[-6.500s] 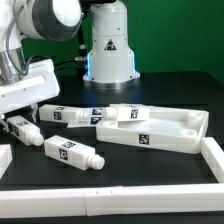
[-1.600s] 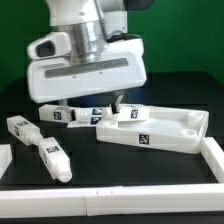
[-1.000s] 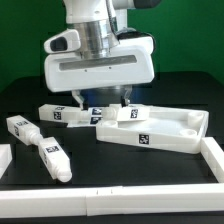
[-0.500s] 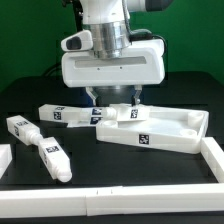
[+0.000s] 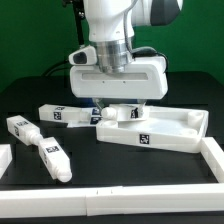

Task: Assemble desk

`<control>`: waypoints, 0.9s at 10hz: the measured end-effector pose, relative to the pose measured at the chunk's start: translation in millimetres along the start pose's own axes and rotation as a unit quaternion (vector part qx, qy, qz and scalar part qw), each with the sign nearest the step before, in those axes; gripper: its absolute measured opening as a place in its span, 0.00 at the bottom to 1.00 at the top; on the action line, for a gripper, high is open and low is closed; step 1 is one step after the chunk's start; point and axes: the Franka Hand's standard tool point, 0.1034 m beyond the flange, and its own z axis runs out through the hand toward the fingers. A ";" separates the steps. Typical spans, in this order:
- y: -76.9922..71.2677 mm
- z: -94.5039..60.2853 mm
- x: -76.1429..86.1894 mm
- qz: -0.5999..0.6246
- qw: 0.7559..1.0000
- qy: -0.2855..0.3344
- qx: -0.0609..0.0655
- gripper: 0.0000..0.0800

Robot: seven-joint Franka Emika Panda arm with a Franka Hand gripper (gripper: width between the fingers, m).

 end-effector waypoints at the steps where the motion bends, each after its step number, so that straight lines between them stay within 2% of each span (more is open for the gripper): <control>1: 0.1 0.4 -0.3 0.000 1.000 -0.001 0.000 0.66; 2: 0.1 0.4 -0.3 0.000 1.000 0.000 0.000 0.49; 3: -0.1 0.4 -0.3 -0.001 1.000 0.000 0.000 0.49; 4: -1.0 -0.8 -0.7 -0.002 1.000 -0.006 0.000 0.36; 6: -12.7 -21.3 8.2 0.001 1.000 -0.027 0.011 0.36; 7: -27.7 -32.7 9.9 0.014 0.999 -0.034 0.016 0.36; 8: -49.5 -38.6 6.4 0.023 0.999 -0.036 0.019 0.36; 9: -68.1 -34.9 -3.3 0.037 0.998 -0.040 0.017 0.36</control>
Offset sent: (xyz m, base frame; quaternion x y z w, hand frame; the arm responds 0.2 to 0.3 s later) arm 0.0000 0.0000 0.0000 0.0000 0.0000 0.0000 1.0000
